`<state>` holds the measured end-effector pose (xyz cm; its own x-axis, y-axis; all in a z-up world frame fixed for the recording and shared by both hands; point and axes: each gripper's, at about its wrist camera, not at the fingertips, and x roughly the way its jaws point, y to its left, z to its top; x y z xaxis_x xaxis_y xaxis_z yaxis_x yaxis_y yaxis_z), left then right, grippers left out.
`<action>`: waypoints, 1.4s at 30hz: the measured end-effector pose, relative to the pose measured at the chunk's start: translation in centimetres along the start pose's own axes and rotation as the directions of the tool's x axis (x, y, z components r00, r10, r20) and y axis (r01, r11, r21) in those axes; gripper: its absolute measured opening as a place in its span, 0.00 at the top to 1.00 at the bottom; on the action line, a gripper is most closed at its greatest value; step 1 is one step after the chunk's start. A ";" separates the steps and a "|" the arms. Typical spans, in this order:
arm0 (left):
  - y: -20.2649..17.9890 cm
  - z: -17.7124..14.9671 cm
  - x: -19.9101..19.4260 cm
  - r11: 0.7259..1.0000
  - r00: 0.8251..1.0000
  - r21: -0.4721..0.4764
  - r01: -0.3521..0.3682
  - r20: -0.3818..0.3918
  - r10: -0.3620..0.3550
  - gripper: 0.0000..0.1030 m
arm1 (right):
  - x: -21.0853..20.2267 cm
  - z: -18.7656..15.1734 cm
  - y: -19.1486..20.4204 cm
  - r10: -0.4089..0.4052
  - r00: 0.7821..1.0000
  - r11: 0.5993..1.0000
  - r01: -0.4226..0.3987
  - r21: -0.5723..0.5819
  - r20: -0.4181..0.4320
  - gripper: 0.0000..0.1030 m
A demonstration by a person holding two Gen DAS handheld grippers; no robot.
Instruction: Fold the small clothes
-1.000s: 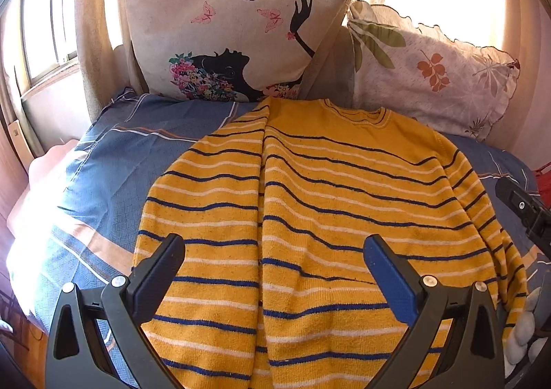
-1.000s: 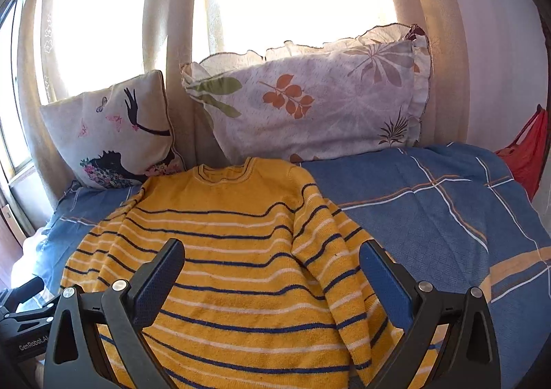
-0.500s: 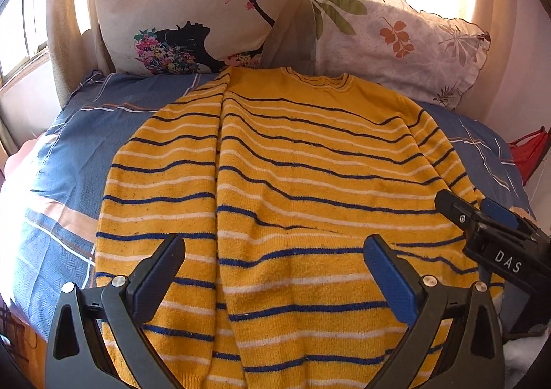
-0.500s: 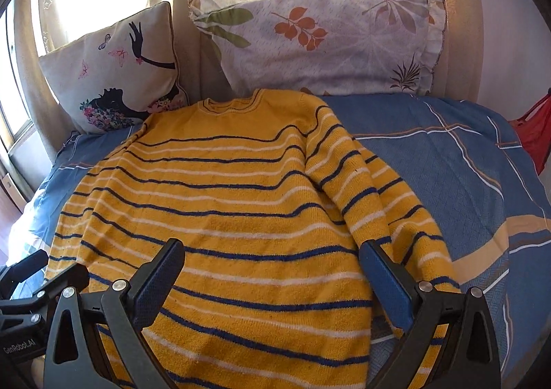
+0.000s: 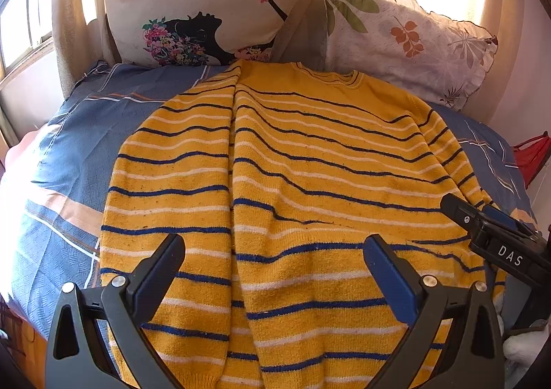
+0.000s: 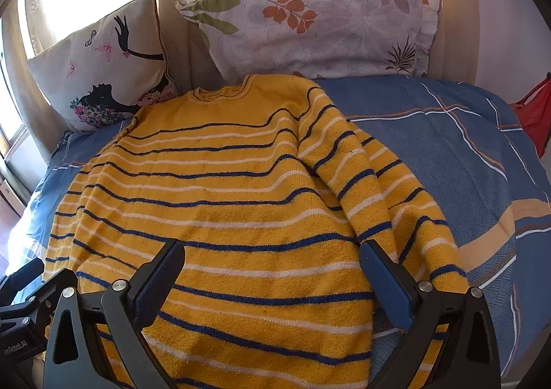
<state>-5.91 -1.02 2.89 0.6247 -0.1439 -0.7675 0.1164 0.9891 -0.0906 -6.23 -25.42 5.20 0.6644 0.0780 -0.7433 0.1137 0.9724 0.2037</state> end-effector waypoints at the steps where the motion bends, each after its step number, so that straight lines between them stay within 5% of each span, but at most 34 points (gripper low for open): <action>1: 0.0 0.0 0.1 1.000 1.000 0.001 -0.001 -0.001 0.001 0.00 | 0.1 0.0 0.0 0.002 1.000 1.000 -0.002 0.000 0.000 0.00; 42: 0.5 -0.3 2.0 1.000 0.999 0.006 0.001 -0.034 -0.001 0.00 | 3.2 -0.5 0.0 0.023 0.998 1.000 -0.023 0.010 -0.063 0.00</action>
<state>-4.88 -0.84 1.13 0.5977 -0.1434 -0.7888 0.1220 0.9887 -0.0873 -4.51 -25.09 2.49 0.6187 0.1144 -0.7773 0.1057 0.9682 0.2267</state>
